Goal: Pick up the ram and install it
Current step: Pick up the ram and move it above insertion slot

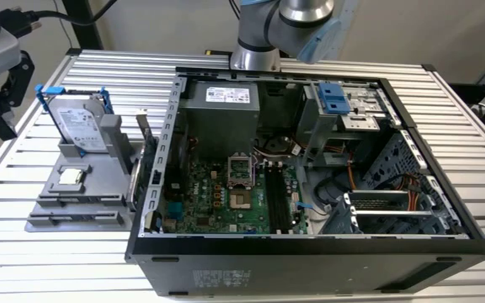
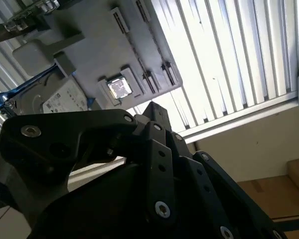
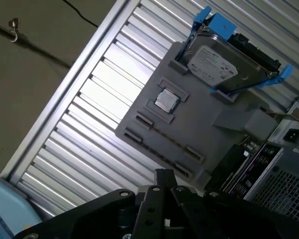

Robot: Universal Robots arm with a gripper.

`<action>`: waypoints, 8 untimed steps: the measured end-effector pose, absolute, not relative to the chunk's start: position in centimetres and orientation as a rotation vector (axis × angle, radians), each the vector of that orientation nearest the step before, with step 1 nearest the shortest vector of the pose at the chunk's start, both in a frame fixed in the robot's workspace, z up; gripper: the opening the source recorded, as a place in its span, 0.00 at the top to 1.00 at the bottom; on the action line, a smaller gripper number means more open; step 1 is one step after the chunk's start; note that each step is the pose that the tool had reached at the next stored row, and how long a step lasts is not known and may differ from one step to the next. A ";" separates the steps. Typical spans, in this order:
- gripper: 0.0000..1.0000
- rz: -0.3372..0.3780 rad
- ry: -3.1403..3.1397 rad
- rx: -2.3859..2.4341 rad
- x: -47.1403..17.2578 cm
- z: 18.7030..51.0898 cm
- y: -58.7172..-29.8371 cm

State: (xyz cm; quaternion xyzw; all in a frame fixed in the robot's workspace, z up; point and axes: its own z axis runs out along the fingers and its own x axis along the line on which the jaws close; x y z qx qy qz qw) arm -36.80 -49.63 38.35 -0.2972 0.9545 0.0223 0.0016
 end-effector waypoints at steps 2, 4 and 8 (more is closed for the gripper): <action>1.00 0.070 2.990 -0.953 -36.8 38.4 -49.6; 1.00 0.070 2.983 -0.975 -36.8 38.4 -49.6; 1.00 0.070 2.970 -1.015 -36.8 38.4 -49.6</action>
